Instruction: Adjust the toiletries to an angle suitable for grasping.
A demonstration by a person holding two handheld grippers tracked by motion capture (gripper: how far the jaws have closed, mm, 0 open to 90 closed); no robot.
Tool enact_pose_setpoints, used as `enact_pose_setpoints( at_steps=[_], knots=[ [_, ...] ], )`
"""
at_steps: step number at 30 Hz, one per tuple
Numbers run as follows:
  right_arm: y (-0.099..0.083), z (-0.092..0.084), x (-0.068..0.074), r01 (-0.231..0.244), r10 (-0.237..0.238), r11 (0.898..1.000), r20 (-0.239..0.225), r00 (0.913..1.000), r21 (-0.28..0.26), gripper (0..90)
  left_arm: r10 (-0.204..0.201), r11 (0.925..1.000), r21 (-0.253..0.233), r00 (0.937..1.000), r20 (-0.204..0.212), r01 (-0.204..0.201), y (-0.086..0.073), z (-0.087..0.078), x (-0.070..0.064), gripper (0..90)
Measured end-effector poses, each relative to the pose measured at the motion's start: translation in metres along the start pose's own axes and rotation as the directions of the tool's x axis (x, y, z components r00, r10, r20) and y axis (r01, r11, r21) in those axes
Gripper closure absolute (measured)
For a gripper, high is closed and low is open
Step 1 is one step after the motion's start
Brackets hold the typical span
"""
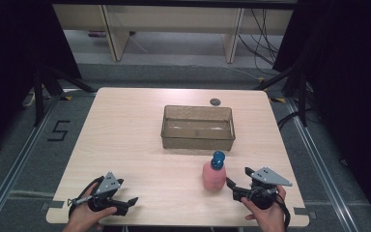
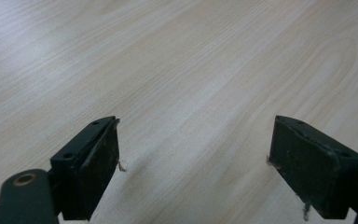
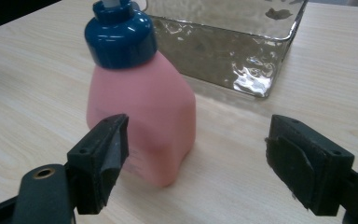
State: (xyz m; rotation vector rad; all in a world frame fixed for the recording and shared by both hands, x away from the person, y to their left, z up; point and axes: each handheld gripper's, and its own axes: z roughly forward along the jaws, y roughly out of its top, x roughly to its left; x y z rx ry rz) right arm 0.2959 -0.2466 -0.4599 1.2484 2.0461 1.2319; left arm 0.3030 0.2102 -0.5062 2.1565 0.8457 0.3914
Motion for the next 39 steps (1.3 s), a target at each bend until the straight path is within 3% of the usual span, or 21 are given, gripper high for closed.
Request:
enact_pose_setpoints(
  at_steps=[7, 9, 12, 14, 15, 18, 19, 21, 22, 24, 28, 30, 31, 34, 37, 38, 39],
  knots=[
    [0.001, -0.003, 0.005, -0.006, 0.006, 1.000, -0.015, 0.9999, -0.018, 22.0, -0.024, 0.9997, -0.009, 0.9997, 0.008, 0.024, -0.001, 0.001, -0.001, 15.3],
    [0.002, -0.003, 0.005, 0.011, -0.011, 1.000, -0.014, 0.9998, -0.022, 22.1, -0.025, 0.9997, -0.008, 0.9997, 0.008, 0.025, -0.001, 0.001, -0.001, 15.3],
    [0.002, -0.004, 0.009, -0.030, 0.030, 1.000, -0.029, 0.9991, -0.009, 22.1, -0.024, 0.9997, -0.006, 0.9997, 0.007, 0.024, -0.001, 0.001, -0.001, 15.3],
    [0.003, -0.002, 0.007, 0.021, -0.022, 0.999, -0.017, 0.9996, -0.034, 22.2, -0.024, 0.9997, -0.005, 0.9997, 0.009, 0.024, -0.001, 0.001, -0.001, 15.3],
    [0.003, -0.002, 0.010, -0.004, 0.003, 1.000, -0.037, 0.9993, -0.025, 22.3, -0.026, 0.9997, -0.005, 0.9996, 0.011, 0.026, -0.001, 0.001, -0.001, 15.3],
    [0.004, -0.001, 0.013, -0.019, 0.018, 0.999, -0.042, 0.9990, -0.028, 22.3, -0.024, 0.9997, -0.005, 0.9997, 0.011, 0.024, -0.001, 0.001, -0.001, 15.3],
    [0.005, 0.000, 0.011, 0.032, -0.033, 0.999, -0.038, 0.9987, -0.044, 22.3, -0.025, 0.9997, -0.005, 0.9996, 0.012, 0.025, -0.001, 0.001, -0.001, 15.3],
    [0.006, 0.000, 0.011, 0.031, -0.032, 0.998, -0.037, 0.9988, -0.047, 22.3, -0.011, 0.9999, 0.007, 0.9999, 0.012, 0.011, -0.001, 0.000, 0.000, 15.3],
    [0.006, 0.000, 0.014, -0.005, 0.003, 0.999, -0.044, 0.9990, -0.040, 22.3, -0.012, 0.9999, 0.006, 0.9999, 0.012, 0.012, -0.001, 0.001, 0.000, 15.3],
    [0.008, 0.002, 0.014, 0.038, -0.041, 0.998, -0.046, 0.9981, -0.049, 22.3, -0.027, 0.9996, -0.005, 0.9995, 0.014, 0.028, -0.001, 0.001, -0.001, 15.3],
    [0.009, 0.004, 0.016, 0.027, -0.029, 0.998, -0.058, 0.9979, -0.049, 22.5, -0.015, 0.9999, 0.006, 0.9998, 0.012, 0.015, -0.001, 0.001, 0.000, 15.3],
    [0.011, 0.005, 0.015, 0.047, -0.050, 0.997, -0.055, 0.9972, -0.057, 22.5, -0.017, 0.9999, 0.004, 0.9998, 0.012, 0.017, -0.001, 0.000, 0.000, 15.3],
    [0.011, 0.005, 0.017, 0.023, -0.027, 0.998, -0.064, 0.9976, -0.051, 22.6, -0.030, 0.9995, -0.007, 0.9995, 0.014, 0.030, -0.001, 0.001, -0.001, 15.3],
    [0.013, 0.006, 0.017, 0.044, -0.047, 0.998, -0.062, 0.9969, -0.053, 22.6, -0.015, 0.9999, 0.006, 0.9998, 0.013, 0.015, -0.001, 0.001, 0.000, 15.3],
    [0.013, 0.008, 0.019, 0.022, -0.026, 0.998, -0.071, 0.9971, -0.053, 22.8, -0.016, 0.9999, 0.005, 0.9998, 0.013, 0.016, -0.001, 0.001, 0.000, 15.3],
    [0.014, 0.009, 0.018, 0.048, -0.052, 0.997, -0.062, 0.9967, -0.064, 22.8, -0.016, 0.9999, 0.005, 0.9998, 0.013, 0.016, -0.001, 0.001, 0.000, 15.3],
    [0.014, 0.010, 0.020, 0.017, -0.022, 0.998, -0.076, 0.9969, -0.068, 22.9, -0.017, 0.9998, 0.005, 0.9998, 0.013, 0.017, -0.001, 0.001, 0.000, 15.3]
  ],
)
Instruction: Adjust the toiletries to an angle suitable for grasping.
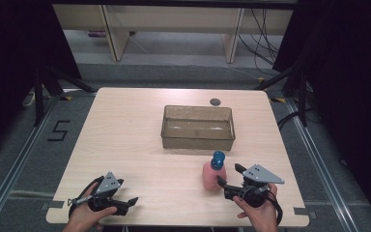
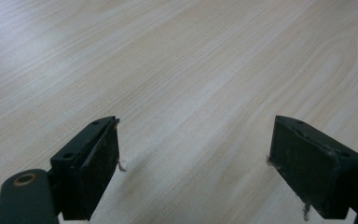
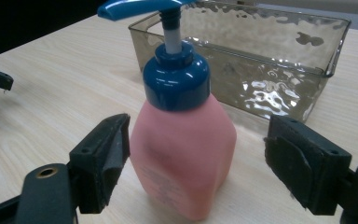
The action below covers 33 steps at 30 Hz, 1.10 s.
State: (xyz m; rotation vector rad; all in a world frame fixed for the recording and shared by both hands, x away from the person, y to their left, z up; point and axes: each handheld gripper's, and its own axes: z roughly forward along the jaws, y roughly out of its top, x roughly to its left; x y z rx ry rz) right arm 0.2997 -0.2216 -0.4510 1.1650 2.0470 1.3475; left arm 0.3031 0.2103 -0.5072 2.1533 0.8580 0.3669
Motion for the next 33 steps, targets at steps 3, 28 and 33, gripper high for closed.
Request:
enact_pose_setpoints(
  at_steps=[3, 28, 33],
  knots=[
    [0.003, 0.001, -0.002, 0.037, -0.037, 0.999, -0.006, 0.9993, 0.002, 23.0, 0.006, 1.0000, -0.002, 1.0000, -0.007, -0.006, 0.000, 0.001, 0.001, 15.3],
    [0.015, 0.023, 0.002, 0.073, -0.073, 0.997, -0.043, 0.9964, -0.007, 25.0, -0.016, 0.9998, -0.012, 0.9998, -0.013, 0.016, 0.000, 0.001, 0.000, 15.3],
    [0.017, 0.029, 0.003, 0.075, -0.076, 0.997, -0.036, 0.9965, -0.017, 26.5, -0.018, 0.9997, -0.014, 0.9997, -0.014, 0.018, 0.000, 0.001, 0.000, 15.4]
  ],
)
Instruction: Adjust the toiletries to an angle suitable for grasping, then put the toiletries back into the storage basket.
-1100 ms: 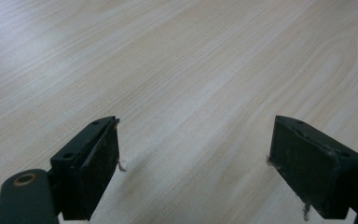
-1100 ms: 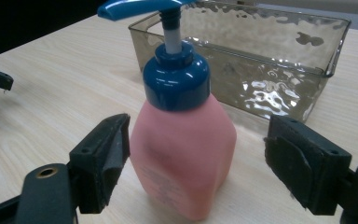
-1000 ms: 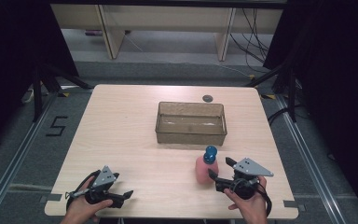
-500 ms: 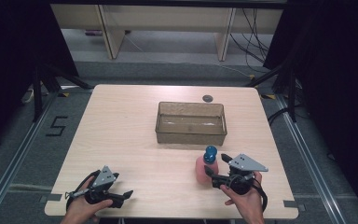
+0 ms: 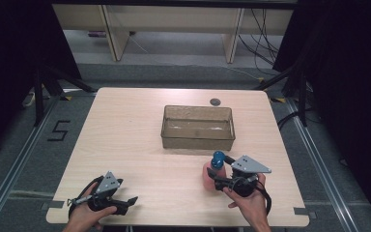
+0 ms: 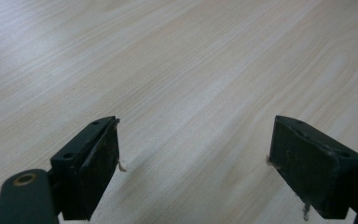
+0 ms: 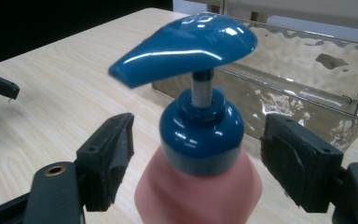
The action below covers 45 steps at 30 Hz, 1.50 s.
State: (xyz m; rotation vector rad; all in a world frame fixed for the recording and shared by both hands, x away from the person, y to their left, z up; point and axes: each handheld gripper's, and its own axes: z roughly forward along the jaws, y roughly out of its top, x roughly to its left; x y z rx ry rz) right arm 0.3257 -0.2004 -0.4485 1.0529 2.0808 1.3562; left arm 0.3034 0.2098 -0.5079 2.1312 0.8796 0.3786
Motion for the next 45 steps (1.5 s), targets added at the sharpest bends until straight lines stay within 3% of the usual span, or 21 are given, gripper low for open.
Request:
enact_pose_setpoints(
  at_steps=[2, 4, 5, 6, 7, 8, 13, 14, 18, 19, 21, 23, 26, 28, 31, 32, 34, 36, 38, 40, 45],
  knots=[
    [0.001, 0.002, -0.002, 0.016, -0.016, 1.000, 0.000, 0.9999, 0.003, 27.8, -0.001, 1.0000, 0.001, 1.0000, 0.000, 0.001, 0.000, 0.000, 0.000, 15.4],
    [0.001, 0.003, 0.000, -0.010, 0.010, 1.000, -0.015, 0.9998, 0.008, 28.7, 0.000, 1.0000, 0.002, 1.0000, 0.001, 0.000, 0.000, 0.000, 0.000, 15.4],
    [0.001, 0.004, -0.001, 0.013, -0.013, 1.000, -0.005, 0.9999, 0.000, 29.7, 0.037, 0.9993, 0.010, 0.9992, -0.012, -0.037, 0.001, 0.000, 0.003, 15.4],
    [0.001, 0.005, 0.001, -0.024, 0.024, 1.000, -0.017, 0.9996, 0.006, 31.1, 0.054, 0.9985, 0.014, 0.9984, -0.015, -0.054, 0.002, 0.000, 0.004, 15.4],
    [0.001, 0.005, 0.000, 0.003, -0.003, 1.000, -0.011, 0.9999, -0.002, 31.7, 0.048, 0.9987, 0.014, 0.9987, -0.014, -0.048, 0.002, 0.000, 0.004, 15.4],
    [0.001, 0.006, 0.000, -0.005, 0.005, 1.000, -0.016, 0.9999, 0.009, 31.8, 0.007, 0.9999, 0.007, 1.0000, -0.001, -0.007, 0.001, 0.001, 0.001, 15.4],
    [0.000, 0.008, -0.002, 0.015, -0.015, 1.000, -0.014, 0.9998, 0.003, 34.9, 0.012, 0.9998, 0.014, 0.9999, -0.003, -0.012, 0.002, 0.001, 0.001, 15.4],
    [0.000, 0.008, 0.000, -0.008, 0.008, 1.000, -0.021, 0.9997, 0.008, 35.5, 0.001, 1.0000, 0.005, 1.0000, -0.001, -0.001, 0.002, 0.001, 0.001, 15.4],
    [0.001, 0.010, -0.002, 0.009, -0.009, 1.000, -0.022, 0.9997, 0.004, 37.8, 0.000, 1.0000, 0.002, 1.0000, 0.001, 0.000, 0.002, 0.001, 0.000, 15.4],
    [0.001, 0.010, -0.002, 0.006, -0.006, 1.000, -0.021, 0.9998, 0.009, 38.6, 0.033, 0.9994, 0.009, 0.9994, -0.010, -0.033, 0.003, 0.001, 0.002, 15.4],
    [0.001, 0.010, -0.003, 0.017, -0.017, 1.000, -0.014, 0.9998, 0.007, 39.7, 0.027, 0.9996, 0.007, 0.9996, -0.005, -0.027, 0.003, 0.001, 0.001, 15.4],
    [0.000, 0.011, -0.002, -0.015, 0.015, 1.000, -0.027, 0.9995, -0.003, 41.7, 0.006, 1.0000, 0.000, 1.0000, 0.004, -0.006, 0.002, 0.002, 0.000, 15.4],
    [0.000, 0.011, -0.002, -0.017, 0.017, 1.000, -0.010, 0.9998, 0.005, 44.3, 0.050, 0.9987, 0.011, 0.9987, -0.008, -0.050, 0.003, 0.001, 0.003, 15.4],
    [0.000, 0.012, -0.002, -0.023, 0.022, 1.000, -0.014, 0.9997, -0.014, 46.6, 0.018, 0.9998, 0.008, 0.9998, 0.008, -0.018, 0.003, 0.001, 0.000, 15.4],
    [0.000, 0.010, -0.004, -0.015, 0.015, 1.000, -0.022, 0.9996, 0.001, 48.1, 0.020, 0.9998, 0.007, 0.9998, 0.008, -0.020, 0.003, 0.001, 0.000, 15.4],
    [0.000, 0.010, -0.003, 0.014, -0.014, 1.000, -0.010, 0.9999, -0.011, 49.3, 0.020, 0.9998, 0.007, 0.9998, 0.008, -0.020, 0.003, 0.001, 0.000, 15.4],
    [0.001, 0.009, -0.003, 0.022, -0.022, 1.000, -0.004, 0.9997, -0.004, 49.7, 0.026, 0.9996, 0.012, 0.9996, 0.009, -0.026, 0.004, 0.002, 0.000, 15.4],
    [0.001, 0.008, -0.002, 0.016, -0.016, 1.000, -0.009, 0.9998, 0.002, 50.9, 0.012, 0.9999, 0.002, 0.9999, 0.010, -0.012, 0.004, 0.003, -0.001, 15.4],
    [0.002, 0.008, 0.001, 0.014, -0.014, 1.000, -0.002, 0.9999, -0.002, 52.4, 0.017, 0.9998, 0.005, 0.9998, 0.010, -0.017, 0.004, 0.003, -0.001, 15.4],
    [0.003, 0.008, 0.003, 0.043, -0.043, 0.999, 0.009, 0.9990, 0.010, 53.0, 0.026, 0.9996, 0.009, 0.9996, 0.006, -0.026, 0.004, 0.001, 0.000, 15.4],
    [0.004, 0.009, 0.003, 0.041, -0.041, 0.999, 0.005, 0.9992, 0.002, 53.1, 0.029, 0.9995, 0.008, 0.9996, 0.006, -0.029, 0.005, 0.001, 0.000, 15.4]
  ],
)
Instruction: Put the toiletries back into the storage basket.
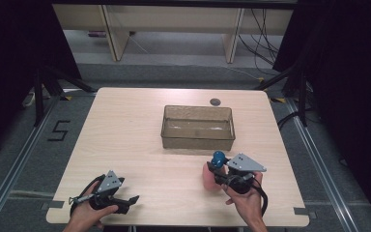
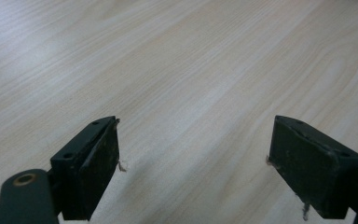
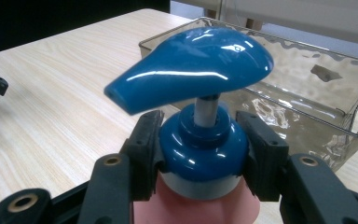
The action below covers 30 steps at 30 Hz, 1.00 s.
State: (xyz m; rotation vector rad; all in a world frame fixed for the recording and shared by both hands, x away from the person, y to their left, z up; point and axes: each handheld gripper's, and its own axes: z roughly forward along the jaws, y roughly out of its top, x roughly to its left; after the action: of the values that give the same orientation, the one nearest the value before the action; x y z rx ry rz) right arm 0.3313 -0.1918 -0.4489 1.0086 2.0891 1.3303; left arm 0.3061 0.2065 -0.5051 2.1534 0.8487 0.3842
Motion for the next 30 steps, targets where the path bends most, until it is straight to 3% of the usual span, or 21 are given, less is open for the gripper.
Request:
enact_pose_setpoints(
  at_steps=[2, 5, 8, 12, 14, 15, 16, 18, 19, 22, 30],
  knots=[
    [0.001, -0.002, 0.001, -0.008, 0.008, 1.000, 0.003, 1.0000, 0.019, 53.1, 0.025, 0.9997, 0.001, 0.9996, -0.009, -0.025, 0.000, 0.000, 0.001, 15.4],
    [0.002, -0.002, 0.002, -0.001, 0.001, 1.000, 0.006, 1.0000, 0.013, 53.2, -0.006, 0.9999, -0.008, 1.0000, 0.004, 0.006, 0.000, -0.001, -0.002, 15.4],
    [0.004, -0.003, 0.001, 0.012, -0.012, 1.000, 0.014, 0.9998, 0.006, 53.2, -0.003, 0.9999, -0.010, 1.0000, 0.002, 0.003, 0.000, -0.002, -0.002, 15.4],
    [0.008, -0.008, 0.001, -0.019, 0.019, 1.000, 0.018, 0.9996, -0.004, 53.2, 0.001, 0.9999, -0.017, 1.0000, 0.006, -0.001, -0.001, -0.001, -0.003, 15.4],
    [0.009, -0.007, 0.000, -0.006, 0.006, 1.000, 0.011, 0.9999, -0.012, 53.2, 0.042, 0.9991, -0.010, 0.9991, -0.008, -0.042, 0.000, -0.001, 0.000, 15.4],
    [0.011, -0.008, -0.001, 0.013, -0.013, 1.000, 0.025, 0.9996, -0.012, 53.2, 0.028, 0.9996, -0.006, 0.9996, -0.006, -0.028, 0.000, -0.001, -0.001, 15.4],
    [0.012, -0.009, 0.000, -0.017, 0.017, 1.000, 0.013, 0.9998, -0.002, 53.2, 0.029, 0.9996, -0.003, 0.9996, -0.004, -0.029, 0.000, -0.001, -0.001, 15.4],
    [0.013, -0.008, -0.002, 0.009, -0.009, 1.000, 0.019, 0.9998, -0.012, 53.2, 0.030, 0.9995, -0.004, 0.9995, -0.005, -0.030, 0.000, -0.001, -0.001, 15.4],
    [0.014, -0.008, -0.002, -0.004, 0.004, 1.000, 0.009, 0.9999, -0.015, 53.2, 0.028, 0.9996, -0.005, 0.9996, -0.005, -0.029, 0.000, -0.001, -0.001, 15.4],
    [0.018, -0.009, -0.004, -0.011, 0.011, 1.000, 0.004, 0.9999, -0.007, 53.2, -0.007, 0.9999, -0.015, 1.0000, 0.006, 0.007, -0.001, -0.001, -0.003, 15.4],
    [0.029, -0.012, -0.011, -0.001, 0.001, 1.000, 0.012, 0.9999, -0.013, 53.3, -0.001, 0.9999, -0.017, 1.0000, 0.009, 0.001, 0.000, 0.000, -0.003, 15.4]
  ],
)
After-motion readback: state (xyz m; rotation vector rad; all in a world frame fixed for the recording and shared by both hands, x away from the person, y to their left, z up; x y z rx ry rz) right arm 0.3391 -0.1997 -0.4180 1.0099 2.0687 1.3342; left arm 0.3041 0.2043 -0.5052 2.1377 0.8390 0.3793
